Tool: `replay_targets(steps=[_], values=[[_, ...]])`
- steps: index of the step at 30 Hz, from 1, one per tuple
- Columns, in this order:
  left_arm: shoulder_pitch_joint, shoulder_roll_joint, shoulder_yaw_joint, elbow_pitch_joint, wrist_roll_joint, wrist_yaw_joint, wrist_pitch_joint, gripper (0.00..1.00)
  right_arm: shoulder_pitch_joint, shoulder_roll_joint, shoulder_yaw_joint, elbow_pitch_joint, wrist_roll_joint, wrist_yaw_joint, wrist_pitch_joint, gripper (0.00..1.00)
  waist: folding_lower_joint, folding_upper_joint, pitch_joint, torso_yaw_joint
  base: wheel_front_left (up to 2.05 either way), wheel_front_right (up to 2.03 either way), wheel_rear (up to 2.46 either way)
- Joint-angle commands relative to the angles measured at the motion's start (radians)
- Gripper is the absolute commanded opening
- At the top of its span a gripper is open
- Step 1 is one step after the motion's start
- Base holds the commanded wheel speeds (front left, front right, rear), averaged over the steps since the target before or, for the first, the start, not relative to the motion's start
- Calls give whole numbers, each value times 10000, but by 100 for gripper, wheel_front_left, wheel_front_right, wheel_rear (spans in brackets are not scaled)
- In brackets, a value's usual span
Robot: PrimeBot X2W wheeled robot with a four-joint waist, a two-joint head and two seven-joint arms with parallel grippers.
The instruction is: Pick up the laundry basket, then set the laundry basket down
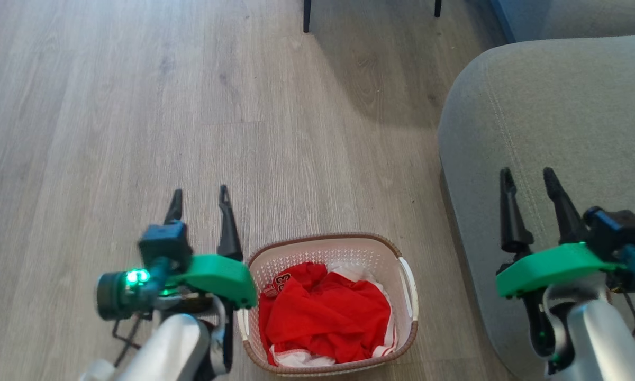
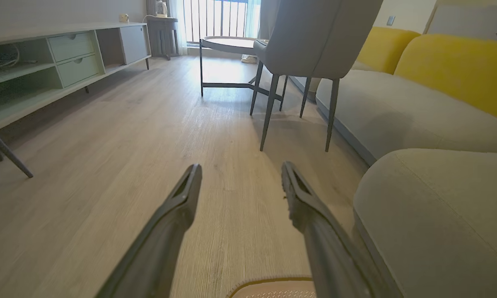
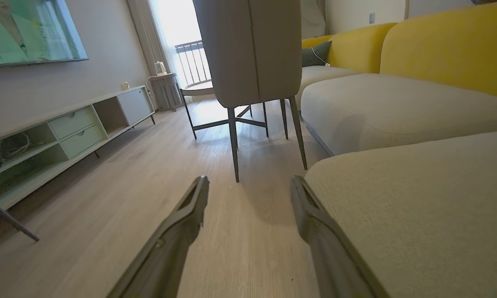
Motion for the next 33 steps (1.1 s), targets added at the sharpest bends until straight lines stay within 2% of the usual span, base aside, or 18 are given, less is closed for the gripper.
replay_targets(steps=[1, 3, 4, 7, 10, 13, 17, 19, 25, 26, 33], values=[[-822, 355, -298, -220, 434, 443, -159, 100, -518, -106, 325, -385, -573, 49, -185, 100, 0, -1, -7, -3, 0, 0, 0], [-915, 421, -532, -165, 504, 617, -188, 100, -526, -113, 392, -383, -697, 50, -215, 100, 0, -1, -11, -4, 0, 0, 0], [-1063, 531, -933, -11, 588, 910, -247, 100, -550, -173, 572, -398, -939, 51, -273, 100, 0, -1, -18, -1, 0, 0, 0], [-1078, 566, -1190, 235, 386, 991, -306, 100, -523, -136, 594, -358, -1158, 52, -332, 100, 0, -1, -37, 0, 0, 0, 0], [-1158, 542, -1372, 133, 117, 636, -394, 100, -509, -17, 530, -361, -1447, 54, -420, 100, 0, -1, -41, 7, 0, 0, 0], [-1052, 448, -1130, 41, -40, 340, -482, 100, -531, 16, 579, -449, -1824, 56, -507, 100, 0, -1, -41, 28, 0, 0, 0], [-880, 249, -632, -199, 415, 214, -599, 100, -564, 33, 658, -586, -2339, 58, -625, 100, 0, -1, -30, 42, 0, 0, 0], [-709, 15, -348, -381, 370, -85, -658, 100, -576, 54, 690, -668, -2519, 59, -683, 100, 0, -1, -17, 46, 0, 0, 0], [-352, -621, 629, -901, 1161, -898, -834, 100, -578, 138, 653, -835, -2934, 62, -859, 100, 0, -1, 6, 61, 0, 0, 0], [-211, -850, 946, -993, 1420, -1185, -892, 100, -546, 167, 626, -718, -3077, 64, -916, 100, 0, -1, 10, 72, 0, 0, 0], [428, -1447, 2040, -367, 1715, -2195, -1098, 100, -395, 293, 427, -94, -3317, 68, -1121, 100, 0, -1, -19, 109, 0, 0, 0]])
